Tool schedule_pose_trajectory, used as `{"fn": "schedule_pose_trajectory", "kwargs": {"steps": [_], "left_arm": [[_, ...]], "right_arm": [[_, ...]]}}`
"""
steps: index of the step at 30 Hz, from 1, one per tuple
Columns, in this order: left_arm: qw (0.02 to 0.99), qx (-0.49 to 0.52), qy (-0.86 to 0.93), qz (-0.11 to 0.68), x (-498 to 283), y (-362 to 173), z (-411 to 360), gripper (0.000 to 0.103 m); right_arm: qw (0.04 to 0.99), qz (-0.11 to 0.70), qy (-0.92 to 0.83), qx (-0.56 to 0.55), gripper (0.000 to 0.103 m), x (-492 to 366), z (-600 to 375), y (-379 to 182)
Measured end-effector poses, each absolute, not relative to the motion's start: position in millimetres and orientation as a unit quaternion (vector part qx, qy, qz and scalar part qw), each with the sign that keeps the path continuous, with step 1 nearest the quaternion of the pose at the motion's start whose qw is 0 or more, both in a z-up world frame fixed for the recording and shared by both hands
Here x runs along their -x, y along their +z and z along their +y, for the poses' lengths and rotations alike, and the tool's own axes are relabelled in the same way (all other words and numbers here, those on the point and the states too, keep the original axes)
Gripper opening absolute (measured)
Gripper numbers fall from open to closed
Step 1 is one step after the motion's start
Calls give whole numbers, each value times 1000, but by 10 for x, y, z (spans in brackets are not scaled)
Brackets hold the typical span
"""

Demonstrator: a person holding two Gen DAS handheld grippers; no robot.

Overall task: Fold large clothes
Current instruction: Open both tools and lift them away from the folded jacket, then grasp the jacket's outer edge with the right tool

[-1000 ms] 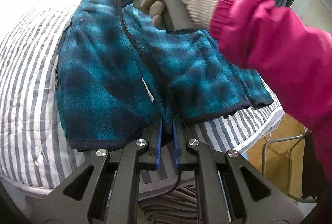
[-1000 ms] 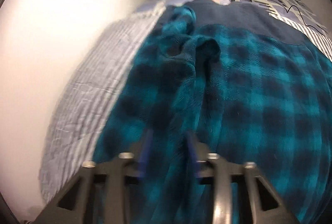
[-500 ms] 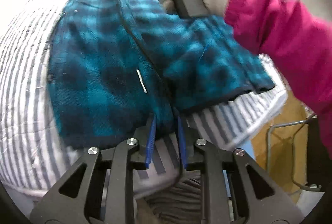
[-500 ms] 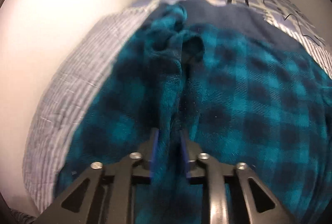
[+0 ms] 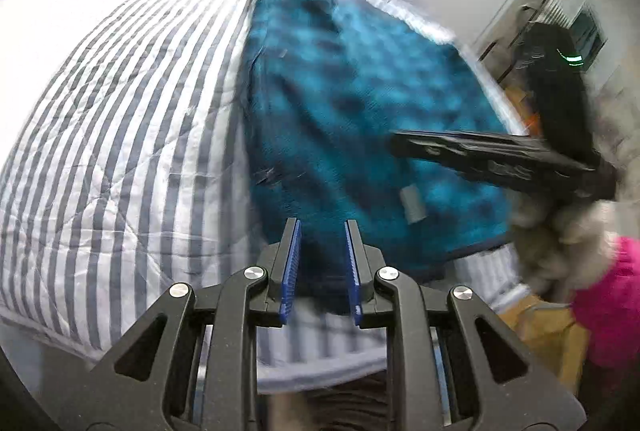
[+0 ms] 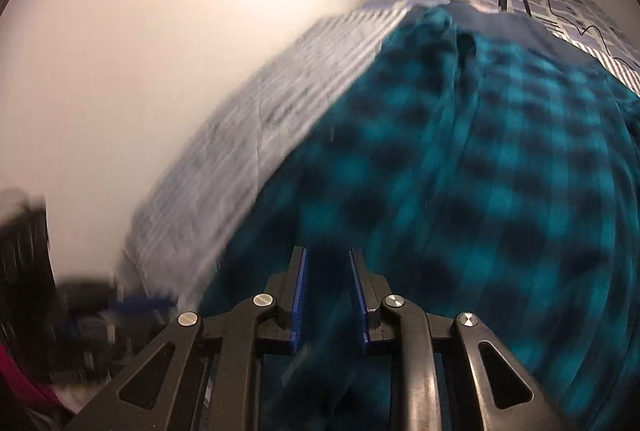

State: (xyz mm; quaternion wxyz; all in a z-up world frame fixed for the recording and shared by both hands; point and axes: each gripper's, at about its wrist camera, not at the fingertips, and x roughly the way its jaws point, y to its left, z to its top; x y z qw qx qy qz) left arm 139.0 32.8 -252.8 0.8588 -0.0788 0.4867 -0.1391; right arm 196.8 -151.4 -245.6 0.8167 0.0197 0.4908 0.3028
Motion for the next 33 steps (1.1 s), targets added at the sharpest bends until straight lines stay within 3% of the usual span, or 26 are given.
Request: {"fn": "schedule_pose_trajectory", "kwargs": {"steps": [2,7,14,17,20,33], "left_arm": [[841,40,-106,529,-1470,-2877,301,20],[858,42,-102,501,-1323,-2774,321,20],[877,68,-124,458,-1020,-2292,407,20],[885,57,-145,438,-883,-2038,380,32],[893,52,-159,418,-777,-1815,316,43],[877,63,-214,425,-936,-1618,-279,46]], "right_arm": [[821,502,272,4,19,-1965,-1540,-2641],[825,510,242,-27,19,-1932,-1638,-2753],[866,439,234,-53,41,-1561,-2009,-2231],[888,412,197,-59,50,-1295,-2391,-2071],[898,408,149,-67,52,-1171,-2822,-2027],[884,425,-41,-193,56,-737,-4818,-2335]]}}
